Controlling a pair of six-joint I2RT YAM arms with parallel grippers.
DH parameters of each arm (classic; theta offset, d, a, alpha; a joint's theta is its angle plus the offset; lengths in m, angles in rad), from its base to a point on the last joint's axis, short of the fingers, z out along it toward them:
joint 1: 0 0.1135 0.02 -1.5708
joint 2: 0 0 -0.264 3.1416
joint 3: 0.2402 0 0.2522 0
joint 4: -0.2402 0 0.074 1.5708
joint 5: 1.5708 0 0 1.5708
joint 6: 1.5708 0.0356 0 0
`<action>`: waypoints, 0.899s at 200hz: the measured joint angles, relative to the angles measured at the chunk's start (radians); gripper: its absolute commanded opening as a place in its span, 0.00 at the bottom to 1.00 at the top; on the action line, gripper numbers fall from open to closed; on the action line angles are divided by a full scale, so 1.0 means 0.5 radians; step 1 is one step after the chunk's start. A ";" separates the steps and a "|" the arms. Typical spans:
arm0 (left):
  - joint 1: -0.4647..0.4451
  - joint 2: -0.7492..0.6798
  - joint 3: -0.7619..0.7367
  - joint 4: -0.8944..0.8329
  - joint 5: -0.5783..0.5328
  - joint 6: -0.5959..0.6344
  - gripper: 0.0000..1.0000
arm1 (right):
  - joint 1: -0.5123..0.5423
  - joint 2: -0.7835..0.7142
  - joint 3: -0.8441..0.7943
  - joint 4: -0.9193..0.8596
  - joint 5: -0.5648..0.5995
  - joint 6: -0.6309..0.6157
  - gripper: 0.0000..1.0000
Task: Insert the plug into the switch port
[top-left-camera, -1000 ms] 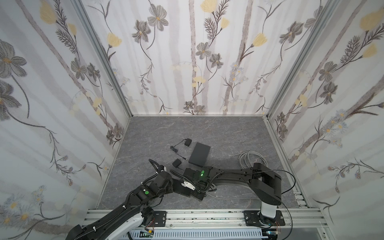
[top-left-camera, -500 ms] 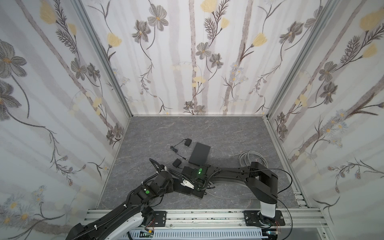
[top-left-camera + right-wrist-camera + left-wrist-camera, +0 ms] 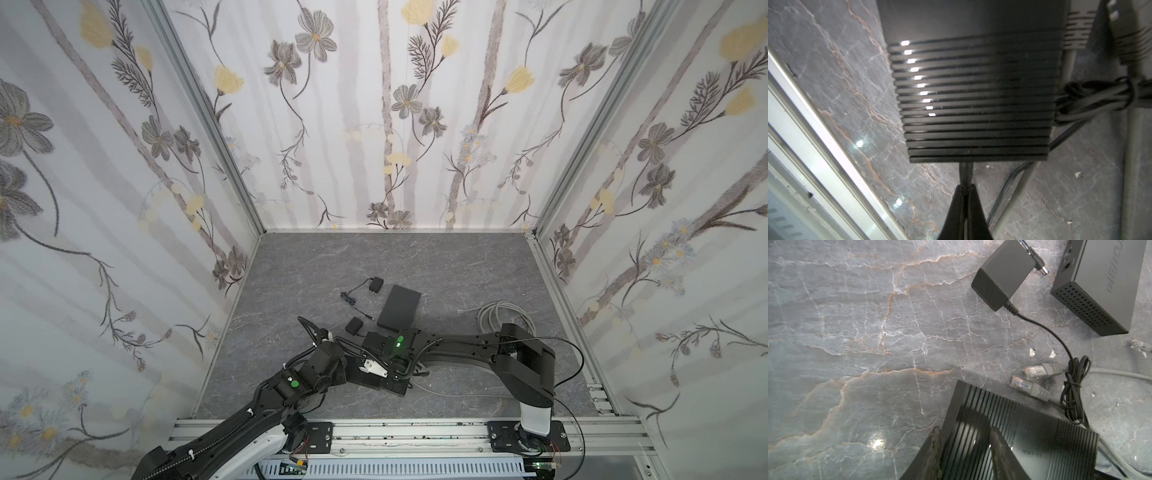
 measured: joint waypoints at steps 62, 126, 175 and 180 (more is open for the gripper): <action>0.003 -0.113 -0.037 -0.035 -0.021 0.037 0.39 | -0.004 -0.037 -0.074 0.134 -0.009 0.008 0.00; 0.003 -0.098 -0.052 -0.010 -0.007 0.047 0.39 | -0.018 -0.013 -0.090 0.174 0.005 0.047 0.00; 0.004 -0.081 -0.060 0.033 -0.005 0.038 0.38 | -0.061 0.011 -0.060 0.178 0.122 0.213 0.00; 0.004 -0.082 -0.060 0.033 -0.005 0.037 0.38 | -0.063 0.013 -0.058 0.178 0.130 0.228 0.00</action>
